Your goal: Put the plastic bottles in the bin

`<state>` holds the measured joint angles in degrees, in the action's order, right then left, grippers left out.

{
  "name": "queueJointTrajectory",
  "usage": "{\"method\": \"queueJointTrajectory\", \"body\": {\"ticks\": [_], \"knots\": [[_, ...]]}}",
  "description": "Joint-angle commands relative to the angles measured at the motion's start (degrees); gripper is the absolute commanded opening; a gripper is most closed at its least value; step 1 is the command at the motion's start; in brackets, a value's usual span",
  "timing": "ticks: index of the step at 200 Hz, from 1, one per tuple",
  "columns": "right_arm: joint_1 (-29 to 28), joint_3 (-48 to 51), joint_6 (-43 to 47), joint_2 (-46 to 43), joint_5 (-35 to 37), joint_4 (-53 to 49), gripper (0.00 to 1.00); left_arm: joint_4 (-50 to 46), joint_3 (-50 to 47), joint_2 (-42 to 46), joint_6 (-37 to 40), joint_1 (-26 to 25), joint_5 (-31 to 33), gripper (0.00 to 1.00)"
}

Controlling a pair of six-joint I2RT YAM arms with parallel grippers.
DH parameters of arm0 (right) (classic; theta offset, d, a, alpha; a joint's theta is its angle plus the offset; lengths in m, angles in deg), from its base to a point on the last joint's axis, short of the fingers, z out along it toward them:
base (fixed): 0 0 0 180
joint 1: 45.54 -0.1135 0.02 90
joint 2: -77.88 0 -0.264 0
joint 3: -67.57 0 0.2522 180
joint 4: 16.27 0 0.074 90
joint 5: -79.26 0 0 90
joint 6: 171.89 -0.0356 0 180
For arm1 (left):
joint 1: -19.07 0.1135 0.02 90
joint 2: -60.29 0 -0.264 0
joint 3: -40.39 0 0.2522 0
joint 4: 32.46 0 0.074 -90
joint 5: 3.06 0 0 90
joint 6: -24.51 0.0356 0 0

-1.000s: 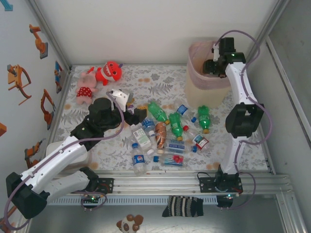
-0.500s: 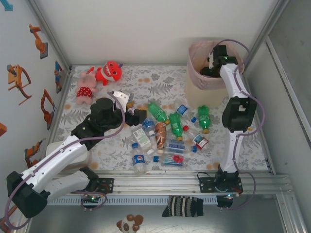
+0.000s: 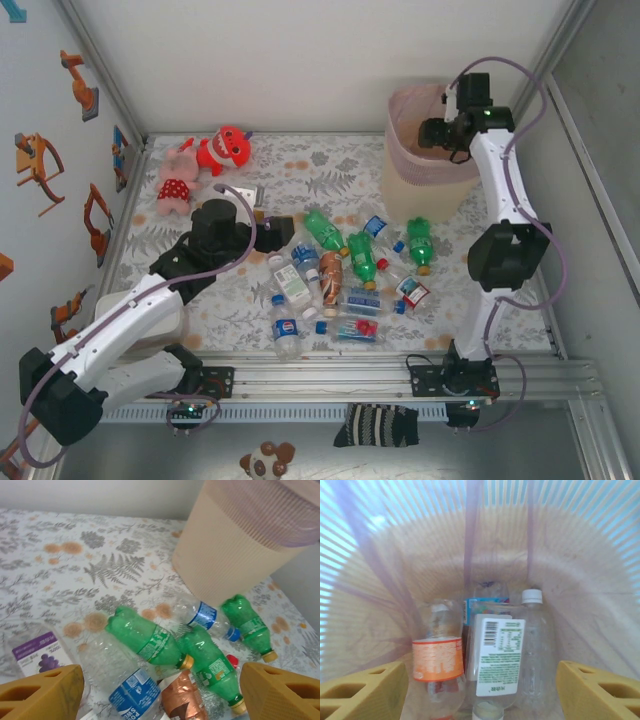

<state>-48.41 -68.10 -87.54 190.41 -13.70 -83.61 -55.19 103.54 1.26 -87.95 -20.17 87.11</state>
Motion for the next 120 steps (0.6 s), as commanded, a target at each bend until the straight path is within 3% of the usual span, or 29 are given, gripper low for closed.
{"method": "queueJointTrajectory", "body": {"ticks": [1, 61, 120], "knots": [[-0.44, 0.86, -0.96, -4.3, -0.2, -0.32, 0.76, -3.7, 2.7, -1.06, -4.28, 0.42, 2.64, 0.81], [-1.87, 3.44, -2.57, -13.71, 0.16, 0.46, 0.76, -9.37, 4.44, -4.61, -10.49, 1.27, 3.42, 0.76], [-3.43, 15.98, -5.62, -26.22, -1.37, 5.36, 0.76, -20.99, 7.36, -11.17, -18.08, 1.77, 7.26, 0.82]]}}
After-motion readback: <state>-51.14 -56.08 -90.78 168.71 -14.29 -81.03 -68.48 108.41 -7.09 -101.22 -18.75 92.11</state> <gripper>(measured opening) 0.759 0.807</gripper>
